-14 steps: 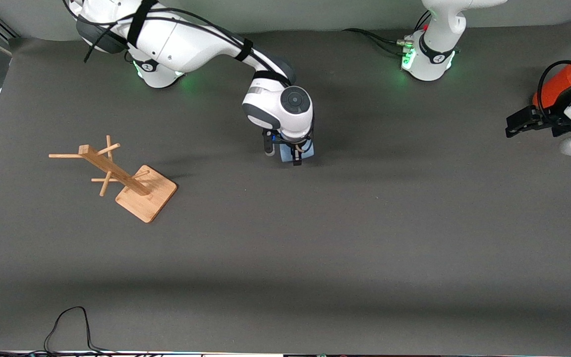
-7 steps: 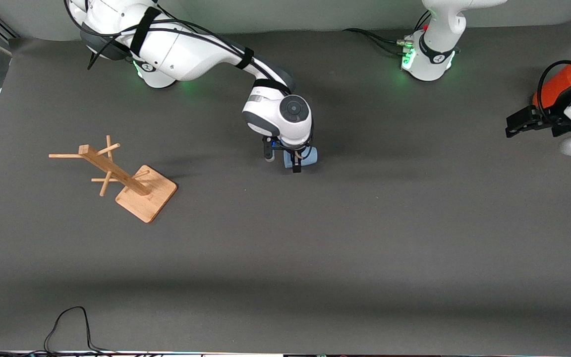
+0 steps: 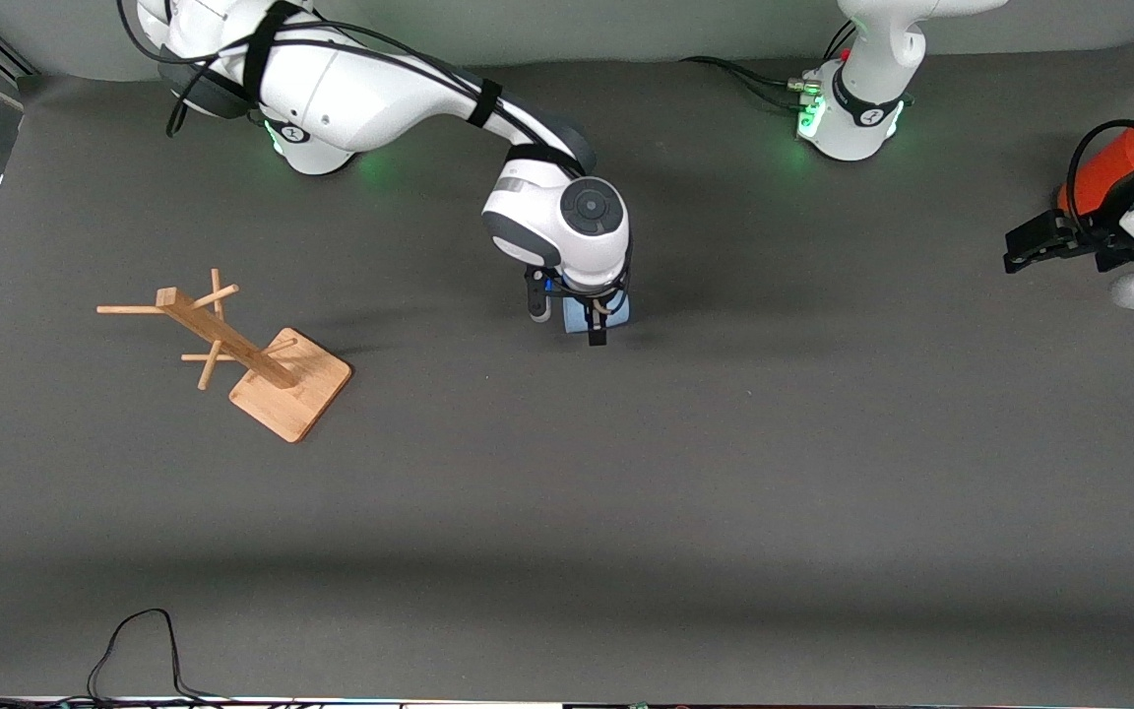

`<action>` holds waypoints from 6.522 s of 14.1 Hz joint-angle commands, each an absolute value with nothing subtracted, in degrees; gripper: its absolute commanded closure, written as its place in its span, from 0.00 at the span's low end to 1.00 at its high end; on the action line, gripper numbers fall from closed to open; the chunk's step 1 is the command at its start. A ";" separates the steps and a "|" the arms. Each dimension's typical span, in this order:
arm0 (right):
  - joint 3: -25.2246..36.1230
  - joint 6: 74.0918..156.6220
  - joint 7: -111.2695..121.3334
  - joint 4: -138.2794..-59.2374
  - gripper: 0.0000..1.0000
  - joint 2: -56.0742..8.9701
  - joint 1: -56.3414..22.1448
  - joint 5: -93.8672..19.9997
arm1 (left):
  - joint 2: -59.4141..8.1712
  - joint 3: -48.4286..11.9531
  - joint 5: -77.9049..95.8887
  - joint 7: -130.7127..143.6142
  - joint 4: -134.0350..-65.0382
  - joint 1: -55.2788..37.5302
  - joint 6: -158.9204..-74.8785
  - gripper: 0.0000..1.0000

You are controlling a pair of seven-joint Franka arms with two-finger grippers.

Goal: Rotate and upright cup with both arms
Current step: 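Lower the cup onto its side and open the right gripper, then retract the right gripper while the left gripper moves toward the cup, then lower the left gripper to the open rim of the lying cup, then grip the cup rim with the left gripper and tip it upright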

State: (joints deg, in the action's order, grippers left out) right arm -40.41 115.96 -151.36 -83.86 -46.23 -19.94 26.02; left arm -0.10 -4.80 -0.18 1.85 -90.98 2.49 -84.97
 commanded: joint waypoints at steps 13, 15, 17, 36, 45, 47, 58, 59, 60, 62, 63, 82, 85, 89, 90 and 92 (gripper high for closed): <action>-14.62 95.29 -82.59 -80.77 0.00 -18.57 -13.54 -4.82 | -1.14 -19.06 0.35 17.73 -91.06 1.67 -84.90 0.00; -9.25 93.43 -70.55 -83.92 0.00 -13.13 -13.62 -6.41 | -1.93 -22.39 0.18 23.00 -90.97 1.67 -85.69 0.00; -4.86 93.43 -58.33 -88.57 0.00 -7.32 -13.62 -6.42 | -2.54 -26.00 -0.17 28.18 -90.97 1.06 -86.65 0.00; 2.55 92.54 -7.82 -99.40 0.00 7.03 -3.43 0.44 | -40.41 -26.37 -31.89 91.30 -75.51 -50.09 -84.73 0.00; 3.43 94.84 -6.59 -100.64 0.00 6.50 -3.51 -0.53 | -50.27 -26.28 -37.97 91.76 -71.37 -51.77 -86.04 0.00; 3.25 94.66 -6.85 -100.63 0.00 6.50 -3.52 -0.53 | -51.67 -25.32 -38.93 91.76 -71.37 -51.85 -86.04 0.00; 1.50 94.75 -7.29 -99.58 0.00 6.24 -3.87 -0.53 | -53.44 -21.36 -39.11 91.14 -72.42 -52.38 -85.96 0.01; 1.15 94.83 -7.90 -99.15 0.00 5.98 -3.87 -0.53 | -53.35 -21.36 -39.02 91.06 -72.16 -52.38 -86.04 0.03; 0.79 94.75 -8.61 -98.36 0.00 5.11 -3.95 -0.53 | -53.26 -21.36 -38.94 91.05 -71.90 -52.38 -86.04 0.06; 0.70 94.83 -8.61 -98.17 0.00 4.66 -4.04 -0.53 | -52.91 -21.36 -38.94 91.49 -71.81 -52.38 -86.04 0.18; 0.70 94.83 -8.61 -98.17 0.00 4.66 -4.04 -0.53 | -52.91 -21.36 -38.94 91.67 -71.72 -52.38 -86.04 0.28; -0.79 94.57 -9.32 -95.89 0.00 2.99 -4.22 -0.61 | -49.93 -21.80 -36.30 96.42 -68.38 -51.07 -84.64 1.00; -1.66 93.70 -8.62 -95.28 0.00 3.87 -3.87 -0.53 | -47.30 -22.24 -34.29 95.11 -68.38 -49.58 -83.06 1.00; -3.60 90.35 -8.53 -92.64 0.00 3.60 -3.60 -0.62 | -38.00 -21.97 -27.53 89.49 -69.95 -45.28 -82.97 1.00; -3.95 90.35 -8.53 -92.64 0.00 3.69 -3.60 -0.62 | -34.40 -21.97 -24.90 86.78 -71.18 -43.00 -83.06 1.00; -5.09 89.39 -9.14 -92.64 0.00 4.30 -0.56 -0.53 | -27.37 -21.97 -20.59 82.55 -74.60 -38.78 -83.93 1.00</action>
State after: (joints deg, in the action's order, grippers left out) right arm -4.07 91.01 -8.55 -93.62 4.09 -3.69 -0.12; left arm -36.69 -22.05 -24.86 86.80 -67.83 -43.07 -82.92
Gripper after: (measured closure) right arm 0.000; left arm 0.943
